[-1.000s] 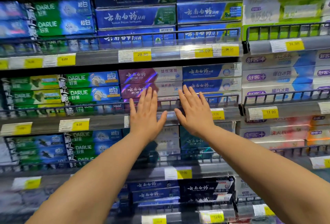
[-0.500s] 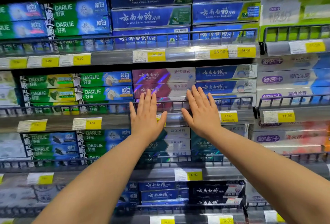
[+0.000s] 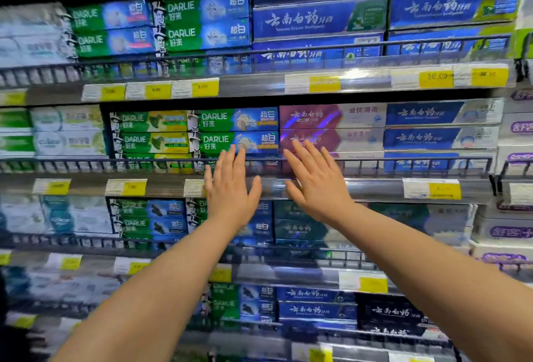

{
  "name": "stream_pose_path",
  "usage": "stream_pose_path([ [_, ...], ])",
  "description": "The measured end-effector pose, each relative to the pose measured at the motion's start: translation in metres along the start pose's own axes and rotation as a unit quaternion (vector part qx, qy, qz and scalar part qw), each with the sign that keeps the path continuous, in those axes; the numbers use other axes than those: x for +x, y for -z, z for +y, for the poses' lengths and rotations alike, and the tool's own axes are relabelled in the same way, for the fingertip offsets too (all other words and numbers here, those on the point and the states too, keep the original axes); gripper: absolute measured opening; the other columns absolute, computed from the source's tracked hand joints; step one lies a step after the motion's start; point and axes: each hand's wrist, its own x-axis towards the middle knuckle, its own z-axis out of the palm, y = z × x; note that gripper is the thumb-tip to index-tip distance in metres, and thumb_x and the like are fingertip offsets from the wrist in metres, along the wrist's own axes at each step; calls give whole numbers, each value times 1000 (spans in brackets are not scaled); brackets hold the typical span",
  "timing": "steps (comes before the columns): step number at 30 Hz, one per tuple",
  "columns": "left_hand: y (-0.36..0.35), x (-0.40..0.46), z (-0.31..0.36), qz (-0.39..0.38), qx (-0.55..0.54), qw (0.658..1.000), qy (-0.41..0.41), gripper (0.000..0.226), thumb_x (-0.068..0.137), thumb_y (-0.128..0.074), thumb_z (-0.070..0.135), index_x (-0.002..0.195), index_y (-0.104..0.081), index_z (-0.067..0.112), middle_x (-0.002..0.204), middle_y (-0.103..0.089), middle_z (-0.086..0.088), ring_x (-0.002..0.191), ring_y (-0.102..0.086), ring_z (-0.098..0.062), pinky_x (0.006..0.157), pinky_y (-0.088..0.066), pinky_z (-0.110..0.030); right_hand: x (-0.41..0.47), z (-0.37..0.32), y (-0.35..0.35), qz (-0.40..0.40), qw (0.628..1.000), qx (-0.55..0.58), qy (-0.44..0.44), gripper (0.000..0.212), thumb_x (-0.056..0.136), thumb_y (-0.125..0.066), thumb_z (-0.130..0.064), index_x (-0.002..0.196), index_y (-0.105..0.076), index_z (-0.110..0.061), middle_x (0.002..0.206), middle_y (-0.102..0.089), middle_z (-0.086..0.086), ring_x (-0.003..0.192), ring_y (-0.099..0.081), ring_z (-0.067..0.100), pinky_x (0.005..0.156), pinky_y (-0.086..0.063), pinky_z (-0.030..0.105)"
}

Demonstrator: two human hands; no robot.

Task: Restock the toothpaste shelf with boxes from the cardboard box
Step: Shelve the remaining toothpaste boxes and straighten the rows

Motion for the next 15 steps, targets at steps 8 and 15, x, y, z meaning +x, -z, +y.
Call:
stream_pose_path([
  [8, 12, 18, -74, -16, 5, 1000, -21, 65, 96, -25, 45, 151, -1, 20, 160, 9, 2, 147, 10, -16, 117, 11, -43, 26, -55, -18, 30, 997, -20, -68, 65, 88, -31, -47, 139, -42, -9, 145, -42, 11, 133, -41, 30, 109, -16, 43],
  [15, 1, 21, -93, -30, 6, 998, -55, 81, 81, -3, 58, 151, -9, 18, 160, 6, 1, 148, 8, -15, 116, 11, -48, 26, -62, -28, -11, 994, -36, -103, 66, 91, -25, -51, 145, -30, -13, 152, -31, 6, 141, -27, 25, 112, -6, 43],
])
